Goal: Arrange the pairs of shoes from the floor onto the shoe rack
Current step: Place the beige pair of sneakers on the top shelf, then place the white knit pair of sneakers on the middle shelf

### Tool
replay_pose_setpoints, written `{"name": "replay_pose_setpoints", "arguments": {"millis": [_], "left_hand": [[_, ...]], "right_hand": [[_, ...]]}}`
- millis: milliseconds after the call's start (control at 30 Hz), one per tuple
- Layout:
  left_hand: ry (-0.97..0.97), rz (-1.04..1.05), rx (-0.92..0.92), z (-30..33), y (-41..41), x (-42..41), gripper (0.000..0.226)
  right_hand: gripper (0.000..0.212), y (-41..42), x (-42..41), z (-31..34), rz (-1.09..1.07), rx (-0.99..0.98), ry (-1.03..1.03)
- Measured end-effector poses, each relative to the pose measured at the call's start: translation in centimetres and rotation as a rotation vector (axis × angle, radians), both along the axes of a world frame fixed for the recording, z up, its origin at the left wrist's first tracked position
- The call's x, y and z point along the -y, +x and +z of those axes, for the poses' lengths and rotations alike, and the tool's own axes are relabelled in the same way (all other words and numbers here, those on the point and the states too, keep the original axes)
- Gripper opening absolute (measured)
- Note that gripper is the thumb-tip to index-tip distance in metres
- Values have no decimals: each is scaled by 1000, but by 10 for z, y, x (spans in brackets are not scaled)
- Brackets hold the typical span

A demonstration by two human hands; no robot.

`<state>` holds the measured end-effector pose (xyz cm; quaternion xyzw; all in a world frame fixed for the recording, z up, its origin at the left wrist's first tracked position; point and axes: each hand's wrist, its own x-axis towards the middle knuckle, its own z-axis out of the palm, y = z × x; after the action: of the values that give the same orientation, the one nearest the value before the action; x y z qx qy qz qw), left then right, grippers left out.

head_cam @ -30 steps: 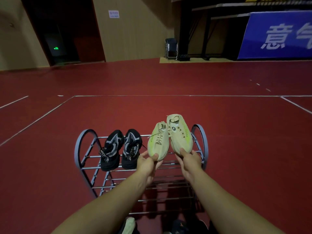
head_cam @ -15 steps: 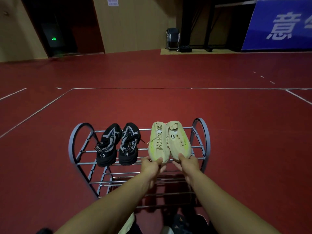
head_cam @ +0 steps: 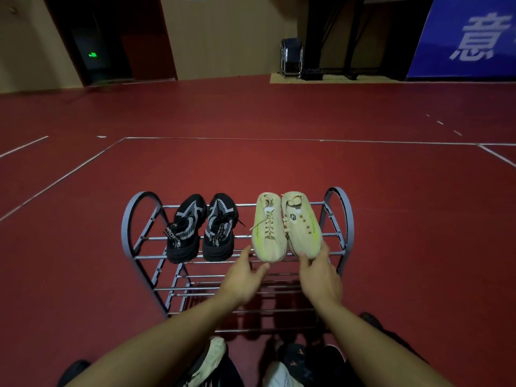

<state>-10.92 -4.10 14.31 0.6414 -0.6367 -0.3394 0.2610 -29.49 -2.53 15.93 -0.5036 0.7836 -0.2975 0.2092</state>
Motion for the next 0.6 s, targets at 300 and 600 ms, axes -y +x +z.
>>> {"name": "replay_pose_setpoints", "arguments": {"millis": [300,600], "left_hand": [[-93,-246,449,-42,77,-49,54],[136,-278,525,-112,160,-94,45]], "right_hand": [[46,26,-26,-61,662,-305,38],[53,46,-54,-165,888,-344,417]]}}
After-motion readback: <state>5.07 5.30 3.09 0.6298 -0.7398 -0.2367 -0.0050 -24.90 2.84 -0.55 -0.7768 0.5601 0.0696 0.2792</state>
